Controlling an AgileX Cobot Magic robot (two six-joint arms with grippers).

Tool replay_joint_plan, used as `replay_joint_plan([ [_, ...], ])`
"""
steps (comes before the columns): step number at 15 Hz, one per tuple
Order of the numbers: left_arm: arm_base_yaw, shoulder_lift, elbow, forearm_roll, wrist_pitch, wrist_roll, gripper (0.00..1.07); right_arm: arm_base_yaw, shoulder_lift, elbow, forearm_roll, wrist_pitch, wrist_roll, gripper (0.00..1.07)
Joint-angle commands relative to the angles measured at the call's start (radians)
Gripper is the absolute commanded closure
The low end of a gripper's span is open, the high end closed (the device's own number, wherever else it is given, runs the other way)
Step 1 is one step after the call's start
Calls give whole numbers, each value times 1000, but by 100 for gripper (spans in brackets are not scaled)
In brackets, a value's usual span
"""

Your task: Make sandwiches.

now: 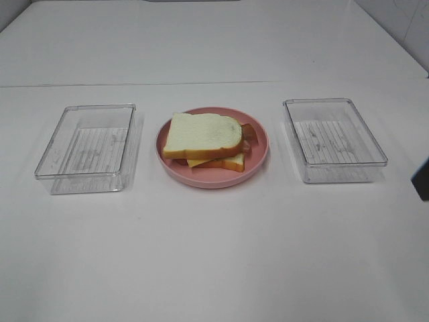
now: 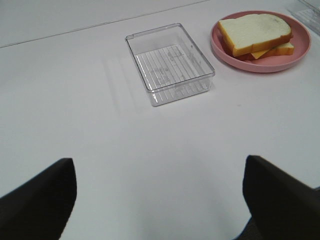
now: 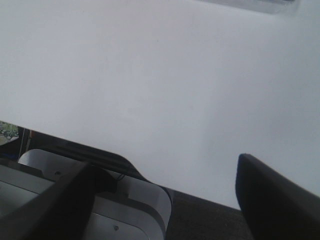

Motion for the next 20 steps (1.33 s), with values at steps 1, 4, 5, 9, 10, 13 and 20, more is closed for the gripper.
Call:
replay_joint_plan([
  [1,0,2,1,-8,-10,0,21,1,-274,204,-41,10,10,33],
  [4,0,2,1,-8,-11,-1,21,1,-493,331,-98,-15,11,33],
  [5,0,2,1,-8,-11,-1,21,1,-565,333,-98,-20,8,33],
  [9,0,2,1,-8,-11,0,21,1,-795,342,-74,-32,-103,33],
  [10,0,2,1,-8,-11,0,21,1,-828,342,-59,-33,-106,33],
  [13,0,2,1,-8,-11,0,21,1,-845,342,-49,-33,-98,33],
  [20,101,-1,1,-5,-11,0,21,-18,-861,342,-43,-32,-98,33],
])
